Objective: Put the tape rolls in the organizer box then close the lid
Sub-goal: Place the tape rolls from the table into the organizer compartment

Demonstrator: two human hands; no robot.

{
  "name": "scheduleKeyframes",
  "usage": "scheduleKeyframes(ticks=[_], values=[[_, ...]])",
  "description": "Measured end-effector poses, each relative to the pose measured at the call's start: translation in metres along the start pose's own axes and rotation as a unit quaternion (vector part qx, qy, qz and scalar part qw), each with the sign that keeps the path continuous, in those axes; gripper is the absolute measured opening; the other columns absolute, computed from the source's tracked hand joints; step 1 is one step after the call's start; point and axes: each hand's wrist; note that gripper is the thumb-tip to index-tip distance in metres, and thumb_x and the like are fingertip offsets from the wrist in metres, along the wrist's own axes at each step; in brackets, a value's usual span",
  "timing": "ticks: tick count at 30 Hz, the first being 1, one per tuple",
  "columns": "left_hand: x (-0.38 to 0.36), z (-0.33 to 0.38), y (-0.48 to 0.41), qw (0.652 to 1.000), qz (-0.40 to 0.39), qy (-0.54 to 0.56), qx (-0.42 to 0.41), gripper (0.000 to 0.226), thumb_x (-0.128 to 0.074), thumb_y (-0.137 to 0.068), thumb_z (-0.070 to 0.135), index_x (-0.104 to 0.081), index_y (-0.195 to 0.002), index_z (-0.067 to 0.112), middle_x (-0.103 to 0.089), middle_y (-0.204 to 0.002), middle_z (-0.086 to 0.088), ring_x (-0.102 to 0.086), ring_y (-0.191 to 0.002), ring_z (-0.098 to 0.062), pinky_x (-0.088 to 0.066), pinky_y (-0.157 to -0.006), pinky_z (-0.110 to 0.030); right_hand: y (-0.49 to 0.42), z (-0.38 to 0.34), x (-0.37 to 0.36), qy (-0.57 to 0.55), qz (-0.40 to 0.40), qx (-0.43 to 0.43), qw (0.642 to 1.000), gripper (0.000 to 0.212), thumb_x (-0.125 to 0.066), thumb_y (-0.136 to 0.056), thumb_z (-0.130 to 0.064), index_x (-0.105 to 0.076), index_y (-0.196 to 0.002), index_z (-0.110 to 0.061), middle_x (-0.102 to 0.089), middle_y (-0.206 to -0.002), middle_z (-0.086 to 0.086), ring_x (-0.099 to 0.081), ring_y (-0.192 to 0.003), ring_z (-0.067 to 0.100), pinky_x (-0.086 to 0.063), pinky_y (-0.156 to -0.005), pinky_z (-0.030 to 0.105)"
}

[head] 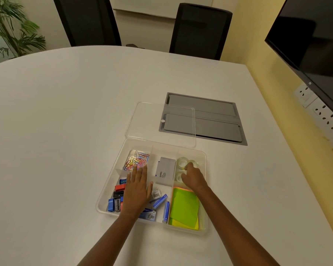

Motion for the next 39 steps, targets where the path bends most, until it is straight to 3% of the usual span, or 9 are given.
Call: scheduleKeyframes(ticks=[8, 13, 17, 18, 20, 22, 27, 32, 39], values=[[0.002, 0.0, -0.001, 1.0, 0.01, 0.019, 0.003, 0.074, -0.002, -0.095, 0.044, -0.055, -0.116, -0.002, -0.067, -0.111, -0.022, -0.061, -0.104, -0.041, -0.032, -0.086, -0.049, 0.002, 0.009, 0.003, -0.027, -0.009, -0.003, 1.0, 0.04, -0.039, -0.087, 0.001, -0.048, -0.125, -0.004, -0.051, -0.131, 0.022, -0.051, -0.117, 0.035, -0.043, -0.094, 0.034], [0.004, 0.001, -0.001, 1.0, -0.011, 0.023, 0.009, 0.073, -0.002, -0.095, 0.044, -0.055, -0.115, -0.002, -0.068, -0.109, -0.022, -0.063, -0.102, -0.041, -0.033, -0.086, -0.047, -0.003, 0.011, 0.011, 0.061, 0.106, 0.086, 0.989, 0.04, -0.039, -0.085, 0.01, -0.051, -0.12, -0.005, -0.055, -0.119, 0.021, -0.056, -0.104, 0.034, -0.048, -0.08, 0.037], [0.006, 0.002, -0.001, 1.0, -0.017, 0.024, 0.007, 0.073, -0.002, -0.095, 0.043, -0.056, -0.114, -0.001, -0.069, -0.108, -0.021, -0.064, -0.101, -0.04, -0.034, -0.086, -0.045, -0.006, 0.01, 0.015, 0.172, 0.079, 0.115, 0.975, 0.023, -0.044, -0.092, -0.014, -0.051, -0.113, -0.005, -0.052, -0.116, 0.02, -0.051, -0.099, 0.034, -0.037, -0.071, 0.034], [0.007, 0.002, -0.001, 1.0, -0.018, 0.024, 0.009, 0.073, -0.002, -0.095, 0.043, -0.057, -0.113, -0.002, -0.069, -0.107, -0.021, -0.064, -0.1, -0.04, -0.034, -0.085, -0.045, -0.009, 0.01, 0.014, 0.174, 0.087, 0.116, 0.974, 0.023, -0.054, -0.088, -0.015, -0.056, -0.108, -0.006, -0.056, -0.113, 0.019, -0.053, -0.098, 0.033, -0.039, -0.07, 0.035], [0.007, 0.003, 0.0, 0.999, -0.024, 0.025, 0.008, 0.074, -0.001, -0.096, 0.043, -0.057, -0.113, -0.002, -0.069, -0.107, -0.022, -0.064, -0.1, -0.04, -0.034, -0.085, -0.047, -0.016, 0.01, 0.013, 0.193, 0.05, 0.107, 0.974, 0.035, -0.087, -0.054, -0.016, -0.068, -0.084, -0.013, -0.068, -0.09, 0.012, -0.064, -0.077, 0.026, -0.049, -0.058, 0.031], [0.008, 0.003, -0.001, 0.999, -0.023, 0.027, 0.008, 0.074, -0.001, -0.096, 0.043, -0.058, -0.112, -0.002, -0.069, -0.107, -0.022, -0.064, -0.1, -0.04, -0.033, -0.085, -0.048, -0.023, 0.015, 0.013, 0.172, 0.054, 0.09, 0.98, 0.041, -0.093, -0.029, -0.018, -0.069, -0.063, -0.018, -0.07, -0.07, 0.005, -0.064, -0.059, 0.021, -0.049, -0.047, 0.026], [0.006, 0.002, 0.0, 0.999, -0.009, 0.052, 0.012, 0.079, 0.001, -0.093, 0.048, -0.055, -0.117, -0.003, -0.065, -0.113, -0.024, -0.059, -0.107, -0.043, -0.029, -0.089, -0.052, -0.016, 0.027, 0.012, 0.301, 0.125, 0.135, 0.936, 0.037, -0.093, -0.03, -0.02, -0.069, -0.057, -0.019, -0.069, -0.064, 0.001, -0.063, -0.058, 0.02, -0.048, -0.049, 0.028], [0.007, 0.004, 0.0, 0.999, -0.013, 0.044, 0.012, 0.076, -0.001, -0.095, 0.045, -0.057, -0.113, -0.002, -0.068, -0.108, -0.023, -0.063, -0.101, -0.042, -0.032, -0.086, -0.049, -0.021, 0.022, 0.008, 0.357, 0.118, 0.158, 0.913, 0.055, -0.093, -0.027, -0.031, -0.07, -0.077, -0.024, -0.071, -0.074, 0.0, -0.066, -0.064, 0.019, -0.05, -0.05, 0.03], [0.008, 0.004, 0.001, 0.999, -0.039, 0.026, 0.011, 0.072, -0.001, -0.096, 0.043, -0.057, -0.112, 0.0, -0.07, -0.106, -0.019, -0.065, -0.099, -0.038, -0.034, -0.086, -0.047, -0.024, 0.02, 0.014, 0.421, 0.118, 0.202, 0.876, 0.045, -0.094, -0.021, -0.029, -0.069, -0.059, -0.024, -0.073, -0.076, 0.0, -0.066, -0.066, 0.018, -0.053, -0.054, 0.03]])
Point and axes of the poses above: each hand's wrist, its own y-axis away from the middle knuckle, its own x-axis out of the back of the hand, z = x × y
